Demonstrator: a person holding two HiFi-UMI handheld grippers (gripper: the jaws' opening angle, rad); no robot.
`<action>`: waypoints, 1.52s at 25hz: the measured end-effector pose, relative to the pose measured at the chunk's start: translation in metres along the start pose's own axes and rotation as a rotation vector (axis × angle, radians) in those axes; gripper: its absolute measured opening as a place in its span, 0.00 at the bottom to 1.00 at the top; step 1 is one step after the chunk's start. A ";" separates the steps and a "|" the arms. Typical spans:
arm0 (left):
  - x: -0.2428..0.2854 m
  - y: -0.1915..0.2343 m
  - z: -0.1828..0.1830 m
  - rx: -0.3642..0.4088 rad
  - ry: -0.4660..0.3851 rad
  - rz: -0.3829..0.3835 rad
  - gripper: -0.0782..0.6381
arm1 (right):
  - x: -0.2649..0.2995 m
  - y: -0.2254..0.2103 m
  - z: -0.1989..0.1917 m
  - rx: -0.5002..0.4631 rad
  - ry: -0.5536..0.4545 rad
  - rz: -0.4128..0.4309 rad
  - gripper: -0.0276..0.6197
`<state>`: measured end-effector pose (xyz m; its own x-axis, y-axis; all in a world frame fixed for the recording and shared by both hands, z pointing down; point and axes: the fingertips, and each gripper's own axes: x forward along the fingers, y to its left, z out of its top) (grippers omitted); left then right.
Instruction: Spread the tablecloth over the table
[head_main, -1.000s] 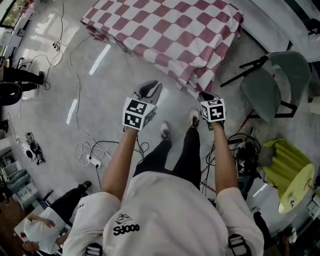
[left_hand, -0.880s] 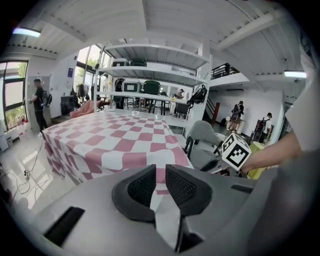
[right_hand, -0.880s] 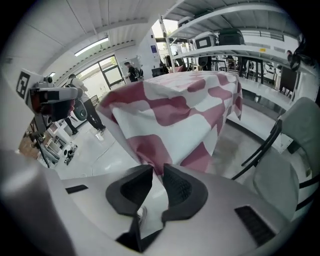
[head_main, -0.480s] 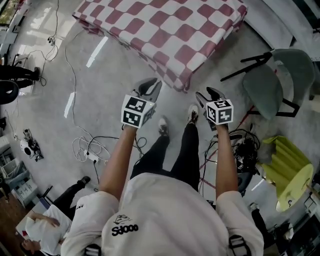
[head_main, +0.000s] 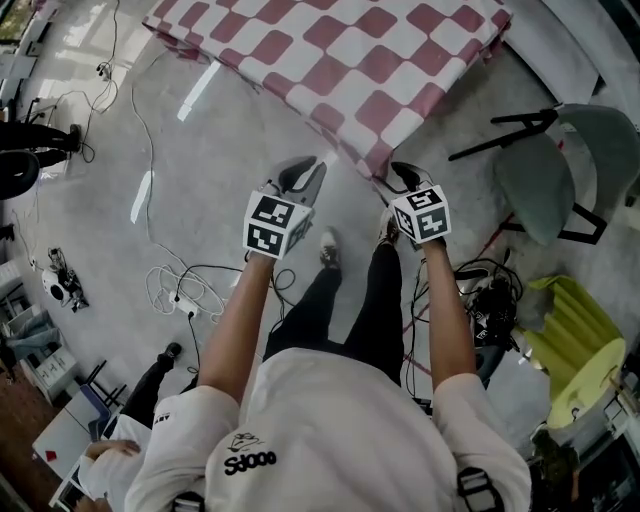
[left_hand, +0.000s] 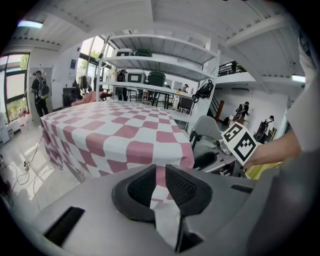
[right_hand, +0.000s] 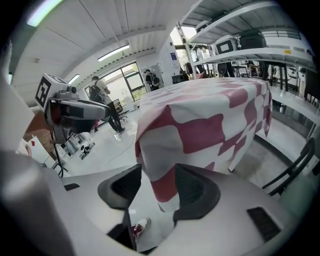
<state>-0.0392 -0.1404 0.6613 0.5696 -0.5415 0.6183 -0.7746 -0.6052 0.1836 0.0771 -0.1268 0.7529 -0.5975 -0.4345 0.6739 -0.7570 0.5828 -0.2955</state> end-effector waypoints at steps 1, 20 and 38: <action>0.001 0.002 -0.002 -0.004 0.003 0.002 0.21 | 0.003 0.002 0.002 0.001 -0.003 0.017 0.40; 0.014 0.006 -0.023 -0.027 0.053 0.018 0.20 | 0.001 -0.019 -0.020 0.114 -0.054 -0.057 0.08; -0.003 0.006 -0.003 -0.024 0.008 0.042 0.20 | -0.012 -0.024 -0.026 0.097 0.017 -0.045 0.40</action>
<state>-0.0463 -0.1412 0.6632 0.5341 -0.5618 0.6318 -0.8044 -0.5676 0.1753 0.1091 -0.1175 0.7694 -0.5585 -0.4463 0.6992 -0.8053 0.4937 -0.3281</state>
